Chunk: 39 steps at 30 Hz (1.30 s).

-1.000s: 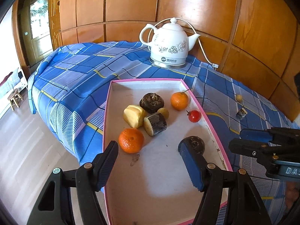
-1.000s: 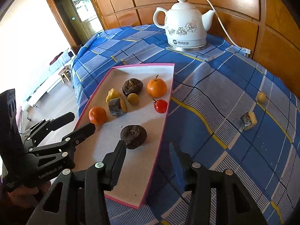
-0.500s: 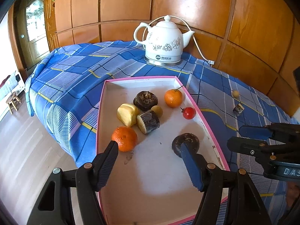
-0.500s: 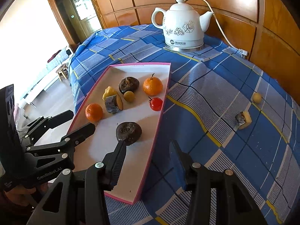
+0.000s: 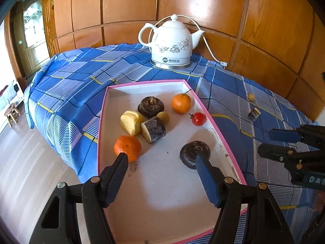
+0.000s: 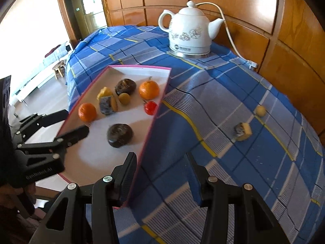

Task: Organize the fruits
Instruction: 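Move both open grippers from the tray toward the pieces left on the bedspread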

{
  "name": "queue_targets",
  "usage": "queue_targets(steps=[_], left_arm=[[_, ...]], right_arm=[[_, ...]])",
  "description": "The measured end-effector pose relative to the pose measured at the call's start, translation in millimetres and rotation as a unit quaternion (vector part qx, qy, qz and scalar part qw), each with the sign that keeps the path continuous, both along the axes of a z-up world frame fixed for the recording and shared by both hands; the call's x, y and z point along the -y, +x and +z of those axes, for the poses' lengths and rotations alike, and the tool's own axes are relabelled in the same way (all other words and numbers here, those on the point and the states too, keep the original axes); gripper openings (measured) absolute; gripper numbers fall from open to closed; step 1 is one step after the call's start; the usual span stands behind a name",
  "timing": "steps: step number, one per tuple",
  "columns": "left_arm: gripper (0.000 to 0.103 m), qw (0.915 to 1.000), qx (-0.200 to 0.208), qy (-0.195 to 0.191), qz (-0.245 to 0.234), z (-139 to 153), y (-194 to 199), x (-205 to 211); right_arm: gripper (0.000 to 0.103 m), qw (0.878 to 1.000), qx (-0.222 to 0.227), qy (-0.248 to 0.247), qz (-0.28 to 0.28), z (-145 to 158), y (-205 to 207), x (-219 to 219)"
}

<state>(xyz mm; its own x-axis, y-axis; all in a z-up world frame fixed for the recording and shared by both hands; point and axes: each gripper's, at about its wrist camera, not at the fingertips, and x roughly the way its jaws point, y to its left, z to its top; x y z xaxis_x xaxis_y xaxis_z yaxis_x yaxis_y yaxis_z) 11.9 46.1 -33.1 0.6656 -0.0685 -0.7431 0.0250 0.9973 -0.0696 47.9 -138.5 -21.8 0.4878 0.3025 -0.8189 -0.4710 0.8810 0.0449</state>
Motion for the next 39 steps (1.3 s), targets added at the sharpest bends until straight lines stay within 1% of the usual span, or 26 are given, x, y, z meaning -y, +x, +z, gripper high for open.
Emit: queue_targets(steps=[11,16,23,28,30,34,35,39], left_arm=[[0.07,0.9999,-0.003,0.007,-0.012,-1,0,8],[0.07,0.9998,-0.003,0.012,-0.018,0,0,12],[0.07,0.9991,-0.004,0.014,-0.039,3,4,26],[0.07,0.9976,-0.006,0.019,-0.067,6,9,46],[0.07,0.9964,-0.008,0.021,-0.082,8,12,58],[0.07,0.9921,-0.009,0.023,-0.123,14,22,92],[0.07,0.9909,-0.009,0.023,-0.132,16,25,99],[0.07,0.9864,-0.014,0.016,-0.163,21,45,138]], right_arm=[[0.049,0.999,0.009,-0.022,-0.039,4,4,48],[0.049,0.997,0.019,-0.038,-0.06,9,6,76],[0.049,0.99,0.025,-0.071,-0.116,13,13,141],[0.049,0.981,0.009,-0.079,-0.179,-2,24,195],[0.049,0.977,-0.001,-0.067,-0.204,-10,26,213],[0.049,0.968,-0.018,-0.009,-0.252,-19,27,243],[0.049,0.964,-0.023,0.005,-0.265,-18,27,249],[0.049,0.958,-0.02,0.035,-0.285,-12,25,260]])
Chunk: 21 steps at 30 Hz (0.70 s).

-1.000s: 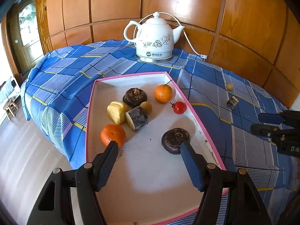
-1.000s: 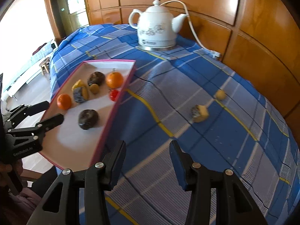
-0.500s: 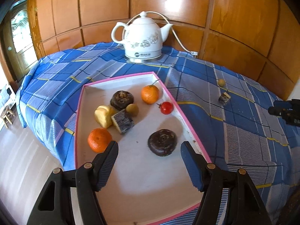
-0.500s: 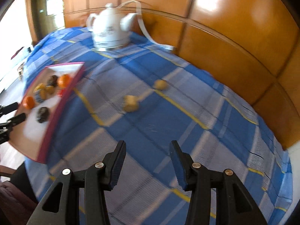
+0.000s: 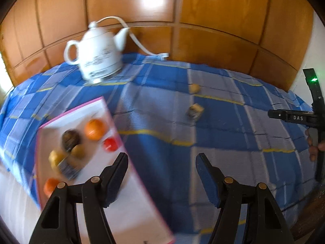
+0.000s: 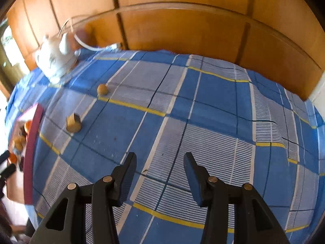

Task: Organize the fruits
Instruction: 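Move both open grippers from the tray toward the pieces left on the bedspread, then grasp the cut taro piece on the bedspread with the left gripper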

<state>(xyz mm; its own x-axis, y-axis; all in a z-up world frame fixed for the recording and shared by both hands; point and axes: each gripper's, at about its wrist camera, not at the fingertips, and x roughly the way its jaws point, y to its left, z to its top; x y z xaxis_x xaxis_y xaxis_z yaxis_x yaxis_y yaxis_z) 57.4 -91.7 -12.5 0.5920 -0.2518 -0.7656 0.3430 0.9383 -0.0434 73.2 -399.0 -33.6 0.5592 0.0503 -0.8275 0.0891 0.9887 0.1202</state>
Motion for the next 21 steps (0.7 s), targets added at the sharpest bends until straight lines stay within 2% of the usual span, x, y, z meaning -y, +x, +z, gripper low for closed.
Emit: queue_targets(steps=[5,9,12,16,19,21], left_arm=[[0.07,0.9986,-0.011,0.023,-0.046,-10,29,48],[0.07,0.9976,-0.053,0.02,-0.04,-30,58,68],[0.07,0.9964,-0.082,-0.007,-0.02,-40,78,75],[0.07,0.9899,-0.123,-0.066,0.021,-51,97,80],[0.07,0.9837,-0.138,-0.102,0.053,-57,107,83],[0.07,0.9818,-0.136,-0.113,0.07,-58,112,85]], right_arm=[[0.049,0.998,-0.013,0.051,-0.016,1,1,7],[0.049,0.998,-0.02,0.066,-0.012,2,0,7],[0.049,0.996,-0.03,0.085,0.0,0,0,3],[0.049,0.995,-0.027,0.093,0.019,4,-2,-6],[0.049,0.993,-0.025,0.109,0.024,6,-4,-8],[0.049,0.992,-0.028,0.121,0.023,5,-5,-7]])
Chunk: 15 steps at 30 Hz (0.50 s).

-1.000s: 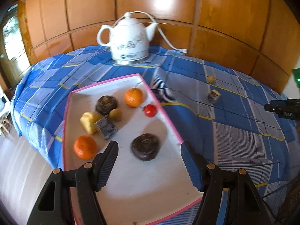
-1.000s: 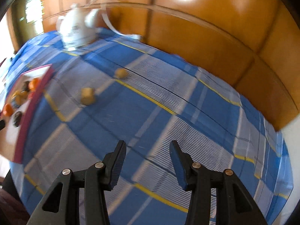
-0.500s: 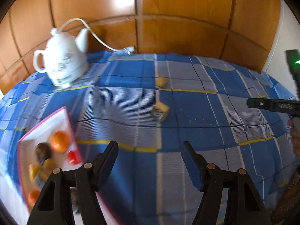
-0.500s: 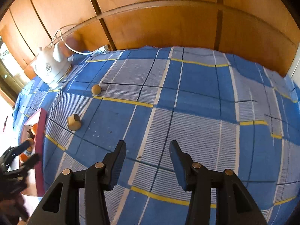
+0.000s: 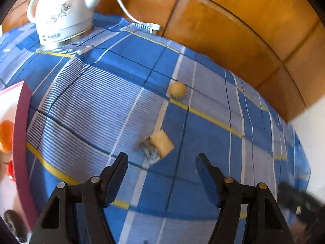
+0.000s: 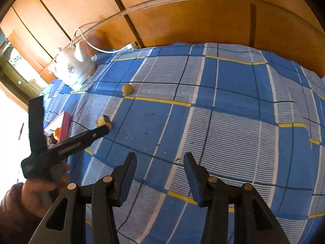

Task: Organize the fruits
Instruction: 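Grasp the cut taro piece on the bedspread with the left gripper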

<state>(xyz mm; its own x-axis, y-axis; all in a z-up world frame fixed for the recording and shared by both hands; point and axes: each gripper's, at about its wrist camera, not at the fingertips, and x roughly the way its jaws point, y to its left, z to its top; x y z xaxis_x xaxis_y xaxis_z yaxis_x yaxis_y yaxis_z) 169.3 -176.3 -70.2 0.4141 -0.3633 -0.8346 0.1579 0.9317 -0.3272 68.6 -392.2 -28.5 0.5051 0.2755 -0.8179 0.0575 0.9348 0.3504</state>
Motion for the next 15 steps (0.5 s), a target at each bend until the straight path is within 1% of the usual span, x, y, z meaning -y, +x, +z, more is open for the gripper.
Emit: queue_targets(steps=[3,5,6,7,8,12,15], left_arm=[[0.071,0.9998,-0.007,0.002,0.021,-4,10,4],[0.067,0.9995,-0.009,0.007,0.03,-8,15,6],[0.063,0.9996,0.0,0.014,0.027,-8,17,7],[0.048,0.9996,0.005,0.022,0.016,-8,17,11],[0.04,0.9993,0.01,0.035,0.004,-9,16,14],[0.039,0.9976,0.029,0.054,-0.032,-7,3,12],[0.039,0.9967,0.034,0.053,-0.052,-2,-11,4]], right_arm=[[0.049,1.0,-0.019,0.02,-0.006,-7,2,4],[0.049,0.999,-0.033,0.031,-0.008,-13,3,6],[0.049,0.999,-0.038,0.036,-0.008,-14,3,7],[0.049,0.998,-0.039,0.038,-0.007,-15,3,7],[0.049,0.998,-0.038,0.04,-0.006,-14,2,7],[0.049,0.999,-0.027,0.03,-0.013,-10,2,10],[0.049,0.999,-0.027,0.025,-0.024,-12,3,15]])
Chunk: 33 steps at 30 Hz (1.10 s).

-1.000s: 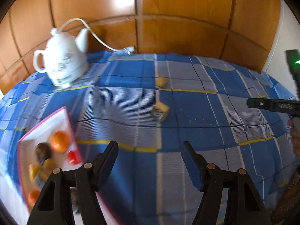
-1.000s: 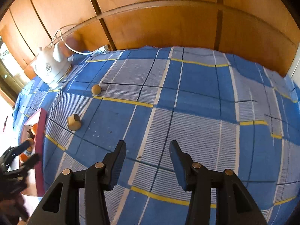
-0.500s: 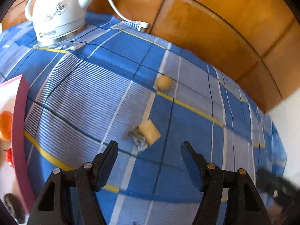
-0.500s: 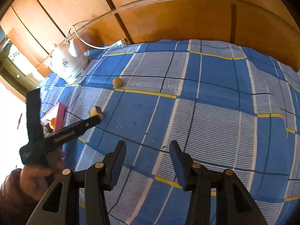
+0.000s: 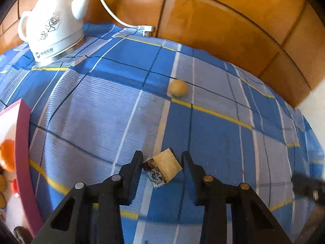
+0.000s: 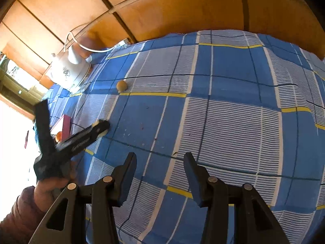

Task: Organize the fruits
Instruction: 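Grasp the cut taro piece on the bedspread with the left gripper, then lift the taro piece with the left gripper while the right gripper grasps the small yellow ball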

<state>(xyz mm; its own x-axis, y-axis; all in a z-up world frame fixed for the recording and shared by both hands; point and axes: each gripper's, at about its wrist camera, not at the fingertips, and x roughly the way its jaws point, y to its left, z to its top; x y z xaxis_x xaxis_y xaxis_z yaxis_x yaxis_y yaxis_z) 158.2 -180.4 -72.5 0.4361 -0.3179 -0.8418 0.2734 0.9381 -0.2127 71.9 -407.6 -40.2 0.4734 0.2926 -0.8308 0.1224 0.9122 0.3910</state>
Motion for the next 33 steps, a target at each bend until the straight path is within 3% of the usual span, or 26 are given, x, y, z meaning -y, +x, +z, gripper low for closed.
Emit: queue_targets(steps=[7,13,18,25,33], left_arm=[[0.039,0.9932,0.062,0.028,-0.094,22,-67,-8],[0.039,0.9863,0.082,0.02,-0.142,31,-106,-24],[0.039,0.9865,0.087,-0.007,-0.139,38,-108,-42],[0.039,0.9882,0.094,-0.025,-0.118,45,-111,-72],[0.039,0.9909,0.088,-0.038,-0.094,45,-106,-95]], right_arm=[[0.049,0.999,0.004,-0.034,0.005,-7,6,-4],[0.049,0.997,-0.005,-0.046,0.055,-16,9,-36],[0.047,0.996,0.005,-0.048,0.073,-8,34,-68],[0.045,0.996,0.037,-0.047,0.06,3,110,-101],[0.045,0.998,-0.005,-0.055,0.032,-24,185,-117]])
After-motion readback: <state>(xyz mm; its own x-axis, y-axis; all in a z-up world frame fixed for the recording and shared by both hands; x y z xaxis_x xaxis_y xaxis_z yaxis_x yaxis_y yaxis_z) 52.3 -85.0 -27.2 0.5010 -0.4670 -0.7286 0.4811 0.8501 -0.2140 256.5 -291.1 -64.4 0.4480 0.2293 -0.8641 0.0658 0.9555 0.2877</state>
